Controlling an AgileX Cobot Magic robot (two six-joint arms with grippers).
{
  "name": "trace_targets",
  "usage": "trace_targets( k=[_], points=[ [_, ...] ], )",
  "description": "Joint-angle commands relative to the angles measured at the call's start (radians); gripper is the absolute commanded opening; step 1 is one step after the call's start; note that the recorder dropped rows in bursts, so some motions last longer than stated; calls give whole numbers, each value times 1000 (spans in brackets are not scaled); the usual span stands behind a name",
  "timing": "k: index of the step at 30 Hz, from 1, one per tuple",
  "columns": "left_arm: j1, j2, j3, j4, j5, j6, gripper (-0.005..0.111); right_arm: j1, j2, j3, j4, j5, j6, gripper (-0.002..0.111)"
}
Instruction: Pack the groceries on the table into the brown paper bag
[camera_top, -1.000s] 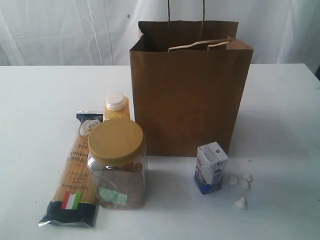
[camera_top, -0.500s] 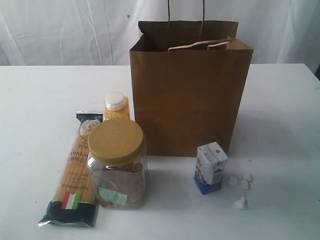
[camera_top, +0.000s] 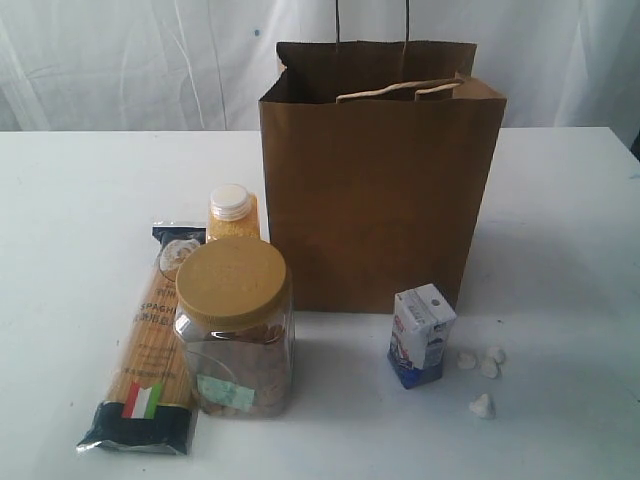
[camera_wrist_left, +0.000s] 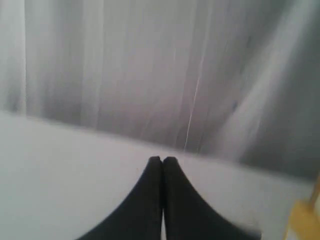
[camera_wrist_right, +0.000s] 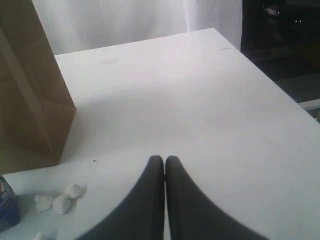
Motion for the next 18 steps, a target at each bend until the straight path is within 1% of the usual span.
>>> trace_targets(
  k=[1,2,4,6,8,9,10,11,12,13,14,16,17,18],
  points=[
    [2,-3,0,-105,-430,39,0,-6,-2,1,-5,-3,-10,0],
    [2,-3,0,-150,-481,32,0,-6,-2,1,-5,-3,-10,0],
    [2,-3,0,-218,-575,-44,0,-6,-2,1,-5,-3,-10,0],
    [2,11,-36,-261,-640,-110,0,-6,-2,1,-5,-3,-10,0],
    [2,41,-123,-273,-650,-136,0,-6,-2,1,-5,-3,-10,0],
    [2,97,-229,-243,-597,-69,0,-6,-2,1,-5,-3,-10,0],
    [2,126,-272,-217,-549,-16,0,-6,-2,1,-5,-3,-10,0],
    [2,220,-369,-154,-434,136,0,-6,-2,1,-5,-3,-10,0],
    [2,276,-408,-122,-391,185,0,-6,-2,1,-5,-3,-10,0],
    [2,385,-461,-43,-332,225,0,-6,-2,1,-5,-3,-10,0],
    [2,450,-481,5,-311,225,0,-6,-2,1,-5,-3,-10,0],
    [2,710,-505,199,-294,153,0,-6,-2,1,-5,-3,-10,0],
    [2,803,-505,282,-280,87,0,-6,-2,1,-5,-3,-10,0],
    [-12,936,-503,406,-263,-73,0,-6,-2,1,-5,-3,-10,0]
  ],
)
